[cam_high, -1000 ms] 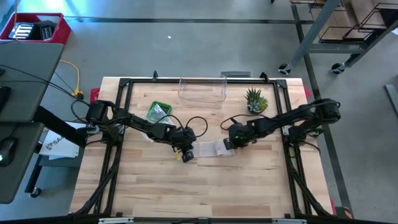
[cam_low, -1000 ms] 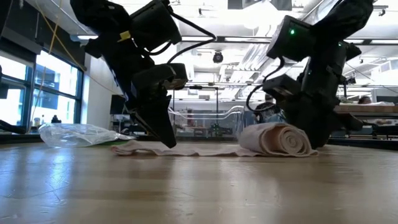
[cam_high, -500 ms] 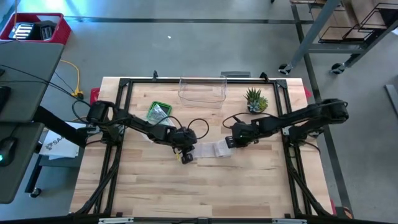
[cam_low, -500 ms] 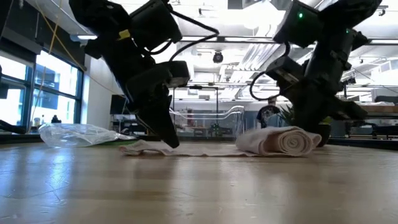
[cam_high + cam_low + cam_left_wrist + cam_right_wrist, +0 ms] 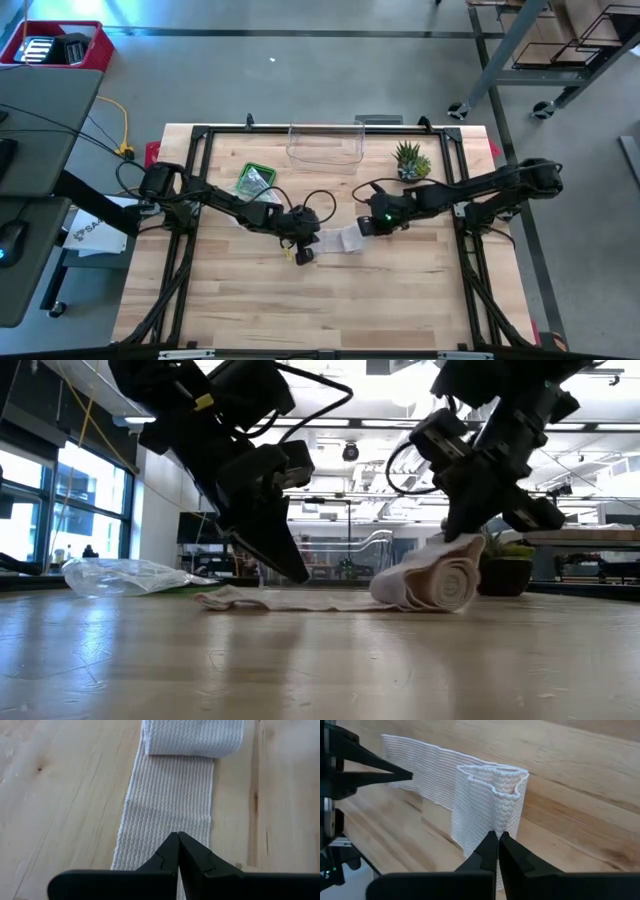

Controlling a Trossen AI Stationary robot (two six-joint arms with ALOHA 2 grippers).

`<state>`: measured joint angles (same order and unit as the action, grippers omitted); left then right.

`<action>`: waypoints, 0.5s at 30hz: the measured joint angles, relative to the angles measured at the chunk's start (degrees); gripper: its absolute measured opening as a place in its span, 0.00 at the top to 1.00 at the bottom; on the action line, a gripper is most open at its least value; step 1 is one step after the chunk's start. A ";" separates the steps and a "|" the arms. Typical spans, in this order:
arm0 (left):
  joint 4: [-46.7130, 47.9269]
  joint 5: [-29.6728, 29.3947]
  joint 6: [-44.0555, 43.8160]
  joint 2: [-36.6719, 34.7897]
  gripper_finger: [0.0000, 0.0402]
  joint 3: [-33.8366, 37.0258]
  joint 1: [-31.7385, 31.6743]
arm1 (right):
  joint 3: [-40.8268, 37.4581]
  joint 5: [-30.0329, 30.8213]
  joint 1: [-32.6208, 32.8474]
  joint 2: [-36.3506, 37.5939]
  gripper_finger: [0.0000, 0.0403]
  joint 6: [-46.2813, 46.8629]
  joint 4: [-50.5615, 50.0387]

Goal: Roll bandage
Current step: Roll the bandage

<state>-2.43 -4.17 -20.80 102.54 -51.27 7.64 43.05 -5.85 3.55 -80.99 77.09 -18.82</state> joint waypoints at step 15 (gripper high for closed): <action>-5.03 -0.58 4.41 2.79 1.00 -0.25 0.87 | 0.89 1.28 1.49 -0.22 1.00 2.44 0.17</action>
<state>-7.46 -4.75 -16.38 105.33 -51.52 8.51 43.94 -4.57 5.04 -81.21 79.53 -18.65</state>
